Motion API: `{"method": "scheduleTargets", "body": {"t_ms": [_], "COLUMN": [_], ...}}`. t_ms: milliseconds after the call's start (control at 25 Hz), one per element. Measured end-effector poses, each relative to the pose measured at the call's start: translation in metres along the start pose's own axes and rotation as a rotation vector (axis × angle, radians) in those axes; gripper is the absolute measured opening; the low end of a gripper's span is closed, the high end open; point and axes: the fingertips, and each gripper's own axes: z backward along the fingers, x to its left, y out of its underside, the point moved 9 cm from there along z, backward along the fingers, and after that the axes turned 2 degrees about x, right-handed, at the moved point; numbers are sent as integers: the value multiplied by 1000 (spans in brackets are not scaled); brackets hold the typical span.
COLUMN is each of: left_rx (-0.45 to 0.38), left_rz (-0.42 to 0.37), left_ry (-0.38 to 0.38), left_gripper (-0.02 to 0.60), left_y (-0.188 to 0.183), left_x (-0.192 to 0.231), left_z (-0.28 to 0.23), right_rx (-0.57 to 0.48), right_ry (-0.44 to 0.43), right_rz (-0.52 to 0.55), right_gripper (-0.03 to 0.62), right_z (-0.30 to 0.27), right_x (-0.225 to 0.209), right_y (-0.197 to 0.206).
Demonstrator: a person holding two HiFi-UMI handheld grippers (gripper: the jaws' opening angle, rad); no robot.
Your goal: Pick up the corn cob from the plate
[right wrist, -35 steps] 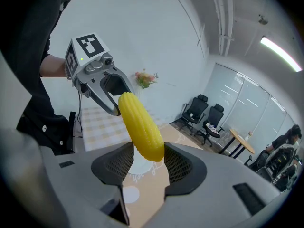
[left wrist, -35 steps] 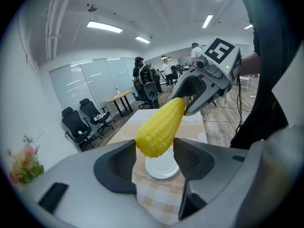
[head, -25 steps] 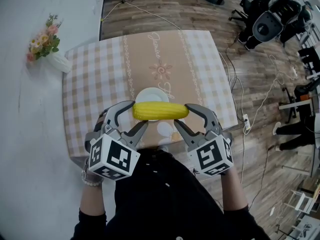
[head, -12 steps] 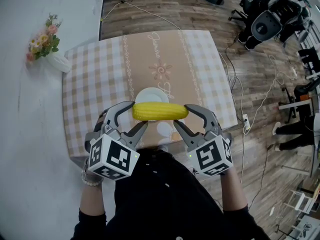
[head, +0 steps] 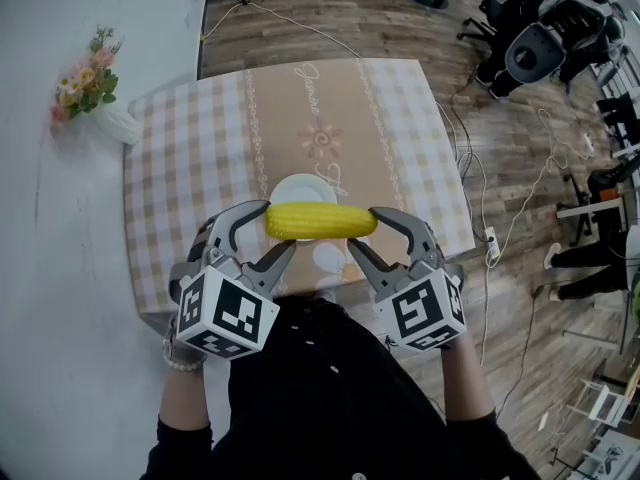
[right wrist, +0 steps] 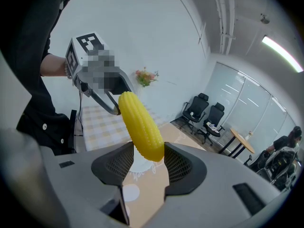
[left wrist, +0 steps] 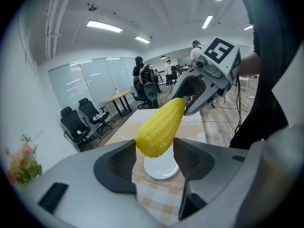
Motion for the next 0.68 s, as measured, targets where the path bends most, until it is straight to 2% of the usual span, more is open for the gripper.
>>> {"method": "scheduleTargets", "body": {"t_ms": [680], "left_rx": [1], "left_rz": [-9], "left_ry": [-2], "left_gripper": [258], "left_y": [-1], "left_x": [0], "left_z": [-3], "right_rx": [13], "right_ry": [4], "right_rz": [9], "right_gripper": [232], "right_z": [-1], "right_x": [-1], "right_y": [3]}}
